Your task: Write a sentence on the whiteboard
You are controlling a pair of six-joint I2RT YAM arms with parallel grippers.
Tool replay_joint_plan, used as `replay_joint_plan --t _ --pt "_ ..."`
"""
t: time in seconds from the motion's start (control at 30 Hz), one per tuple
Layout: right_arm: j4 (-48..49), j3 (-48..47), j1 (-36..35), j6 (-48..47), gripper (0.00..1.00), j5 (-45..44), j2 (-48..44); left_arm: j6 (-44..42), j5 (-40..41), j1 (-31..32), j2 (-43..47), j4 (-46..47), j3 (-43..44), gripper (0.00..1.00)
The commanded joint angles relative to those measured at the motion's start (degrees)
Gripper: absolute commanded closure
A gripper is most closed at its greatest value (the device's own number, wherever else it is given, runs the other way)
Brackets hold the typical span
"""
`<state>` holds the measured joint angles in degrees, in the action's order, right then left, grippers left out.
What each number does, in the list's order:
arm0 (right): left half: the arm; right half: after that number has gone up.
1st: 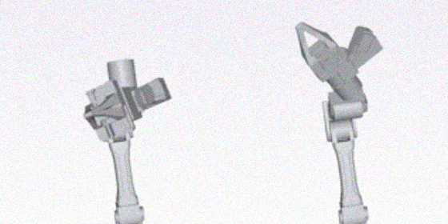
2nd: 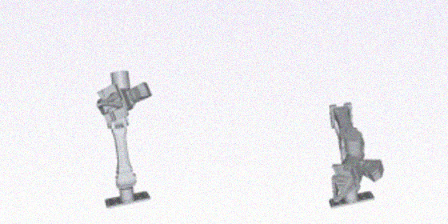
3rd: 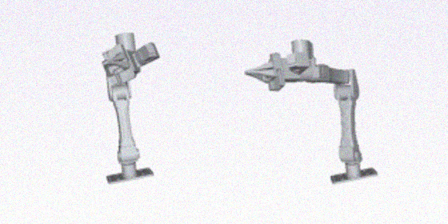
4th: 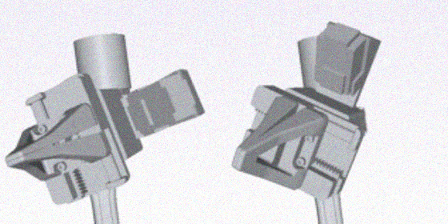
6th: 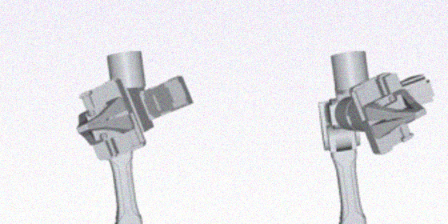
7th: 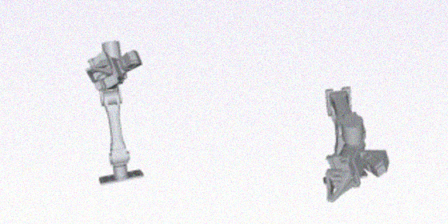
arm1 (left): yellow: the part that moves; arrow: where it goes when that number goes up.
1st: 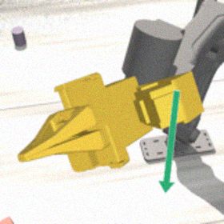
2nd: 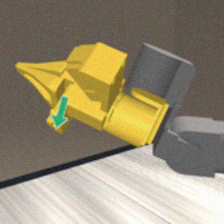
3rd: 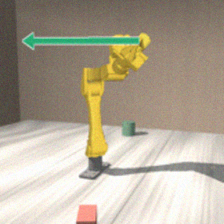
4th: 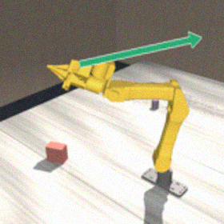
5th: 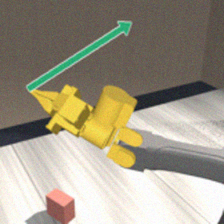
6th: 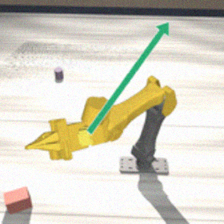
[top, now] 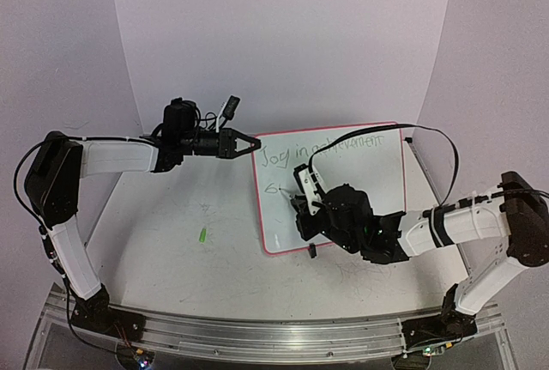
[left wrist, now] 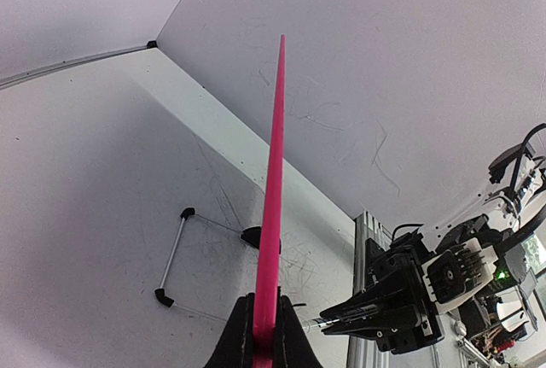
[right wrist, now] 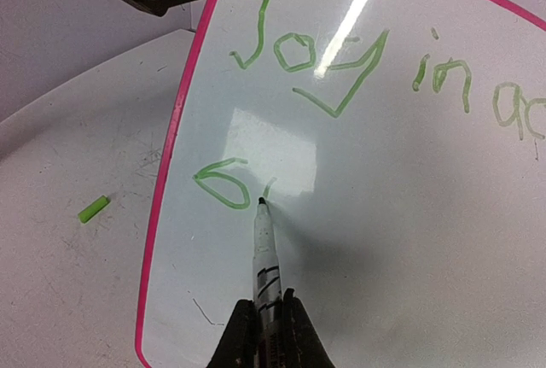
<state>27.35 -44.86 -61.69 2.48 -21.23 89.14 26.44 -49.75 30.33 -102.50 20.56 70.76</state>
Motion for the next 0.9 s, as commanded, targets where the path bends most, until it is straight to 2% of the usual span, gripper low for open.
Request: replay_joint_plan --t 0.0,0.6,0.87 --pt "0.0 -1.1 0.1 0.6 1.0 -1.9 -0.4 0.2 0.0 0.0 1.5 1.9 0.0 1.0" --pt "1.6 -1.9 2.3 0.8 1.0 -4.1 -1.1 0.2 -0.1 0.0 1.9 1.9 0.0 1.0" --pt "-1.1 -1.2 2.2 2.3 1.0 -5.0 -2.1 0.2 -0.1 0.0 1.9 1.9 0.0 1.0"
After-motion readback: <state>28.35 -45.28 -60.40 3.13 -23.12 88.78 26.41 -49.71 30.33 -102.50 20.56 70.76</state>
